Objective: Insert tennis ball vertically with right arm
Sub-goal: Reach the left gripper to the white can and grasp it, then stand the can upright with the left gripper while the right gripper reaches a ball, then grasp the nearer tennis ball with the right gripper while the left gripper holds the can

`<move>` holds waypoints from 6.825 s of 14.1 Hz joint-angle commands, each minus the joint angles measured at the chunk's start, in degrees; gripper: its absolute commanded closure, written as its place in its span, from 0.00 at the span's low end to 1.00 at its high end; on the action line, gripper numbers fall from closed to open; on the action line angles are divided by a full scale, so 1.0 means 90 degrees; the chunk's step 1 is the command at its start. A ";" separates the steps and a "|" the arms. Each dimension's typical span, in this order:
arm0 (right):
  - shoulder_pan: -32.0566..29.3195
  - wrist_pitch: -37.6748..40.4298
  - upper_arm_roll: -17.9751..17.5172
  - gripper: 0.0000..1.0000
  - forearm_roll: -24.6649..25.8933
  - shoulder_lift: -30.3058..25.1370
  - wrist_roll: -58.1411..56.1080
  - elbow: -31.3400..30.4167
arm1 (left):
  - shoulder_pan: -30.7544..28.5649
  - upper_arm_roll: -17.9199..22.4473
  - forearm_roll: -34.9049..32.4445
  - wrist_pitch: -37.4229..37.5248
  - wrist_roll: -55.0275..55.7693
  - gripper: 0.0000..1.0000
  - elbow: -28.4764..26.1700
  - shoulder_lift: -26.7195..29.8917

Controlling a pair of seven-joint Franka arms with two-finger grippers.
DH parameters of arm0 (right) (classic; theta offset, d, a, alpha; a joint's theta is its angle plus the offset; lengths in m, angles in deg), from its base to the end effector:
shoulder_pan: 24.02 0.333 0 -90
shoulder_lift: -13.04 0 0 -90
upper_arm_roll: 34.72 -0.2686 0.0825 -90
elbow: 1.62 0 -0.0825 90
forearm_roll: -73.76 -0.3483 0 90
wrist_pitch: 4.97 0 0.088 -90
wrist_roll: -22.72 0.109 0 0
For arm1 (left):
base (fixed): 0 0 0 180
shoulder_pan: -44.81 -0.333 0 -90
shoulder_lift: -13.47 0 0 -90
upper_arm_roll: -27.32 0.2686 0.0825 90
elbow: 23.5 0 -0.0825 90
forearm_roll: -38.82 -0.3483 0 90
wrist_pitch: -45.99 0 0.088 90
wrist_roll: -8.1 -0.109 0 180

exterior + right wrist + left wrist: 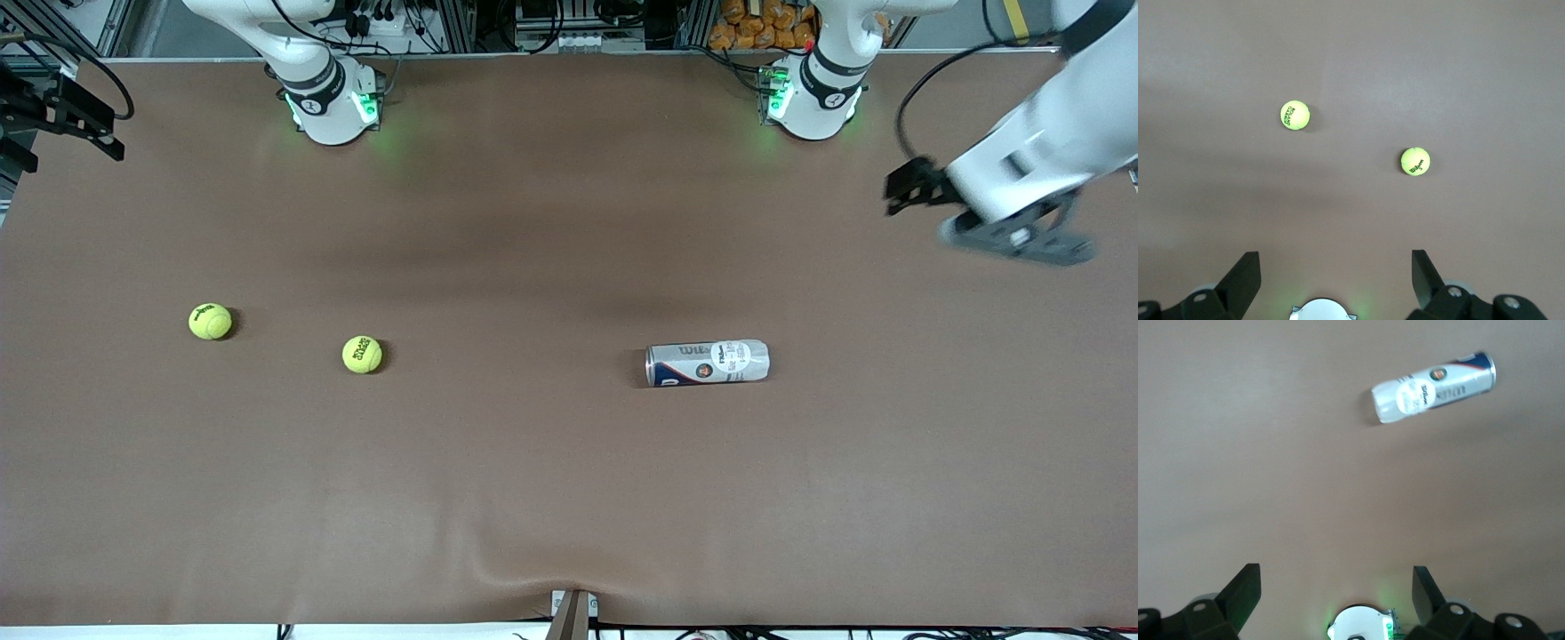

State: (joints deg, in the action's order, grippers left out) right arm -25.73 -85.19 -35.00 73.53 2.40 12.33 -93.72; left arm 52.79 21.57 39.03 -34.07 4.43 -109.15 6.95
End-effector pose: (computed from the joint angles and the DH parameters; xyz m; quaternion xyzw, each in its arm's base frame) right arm 0.4492 -0.0105 0.6346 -0.9969 -0.0784 0.0106 0.0026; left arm 0.5122 -0.1229 0.5350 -0.9829 0.1508 0.1054 0.0017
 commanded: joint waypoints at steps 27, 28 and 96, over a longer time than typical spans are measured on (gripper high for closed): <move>-0.0328 0.0095 0.0002 0.00 -0.0053 -0.0166 0.0081 -0.0285 | 0.0929 -0.0378 -0.0092 -0.3828 -0.6565 0.00 0.0141 -0.3875; -0.0299 0.0066 0.0002 0.00 -0.0053 -0.0166 0.0081 -0.0285 | 0.0988 -0.0378 -0.0102 -0.3926 -0.6555 0.00 0.0132 -0.3934; 0.1635 -0.5393 0.0021 0.00 0.0035 0.4443 0.3499 -0.1876 | 0.2511 -0.0837 1.3226 -0.4913 -1.7150 0.52 -0.0053 -0.5594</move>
State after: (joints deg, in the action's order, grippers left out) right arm -10.31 -132.71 -34.28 73.40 42.30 42.77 -109.18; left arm 73.01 13.92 154.12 -76.99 -146.31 -108.83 -43.57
